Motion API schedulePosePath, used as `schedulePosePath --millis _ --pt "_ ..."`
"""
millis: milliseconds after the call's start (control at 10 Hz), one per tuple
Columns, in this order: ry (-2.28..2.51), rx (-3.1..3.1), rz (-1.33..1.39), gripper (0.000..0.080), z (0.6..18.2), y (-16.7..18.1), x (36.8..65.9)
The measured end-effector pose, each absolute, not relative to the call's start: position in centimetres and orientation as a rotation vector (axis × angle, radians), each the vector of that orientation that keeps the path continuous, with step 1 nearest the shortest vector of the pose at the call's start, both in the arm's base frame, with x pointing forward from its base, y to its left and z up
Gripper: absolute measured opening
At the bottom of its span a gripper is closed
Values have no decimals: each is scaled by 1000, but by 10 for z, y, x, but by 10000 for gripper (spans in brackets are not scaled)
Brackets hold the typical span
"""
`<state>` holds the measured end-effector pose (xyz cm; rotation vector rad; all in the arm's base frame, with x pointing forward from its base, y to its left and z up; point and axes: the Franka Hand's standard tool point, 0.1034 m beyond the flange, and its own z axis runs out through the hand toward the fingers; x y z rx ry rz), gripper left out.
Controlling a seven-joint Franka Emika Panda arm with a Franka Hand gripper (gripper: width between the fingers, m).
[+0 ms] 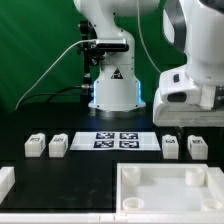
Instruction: Assemble one leg
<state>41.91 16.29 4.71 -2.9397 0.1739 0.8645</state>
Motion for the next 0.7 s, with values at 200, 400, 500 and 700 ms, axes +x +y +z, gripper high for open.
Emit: schedulePosePath --millis 200,400,500,700 --pt "151 -2845 1166 649 46 165 415" --pt "143 -2803 1258 649 41 165 418" --pt "141 -2804 1257 649 41 165 418" --pt "144 -2821 1249 649 24 173 399"
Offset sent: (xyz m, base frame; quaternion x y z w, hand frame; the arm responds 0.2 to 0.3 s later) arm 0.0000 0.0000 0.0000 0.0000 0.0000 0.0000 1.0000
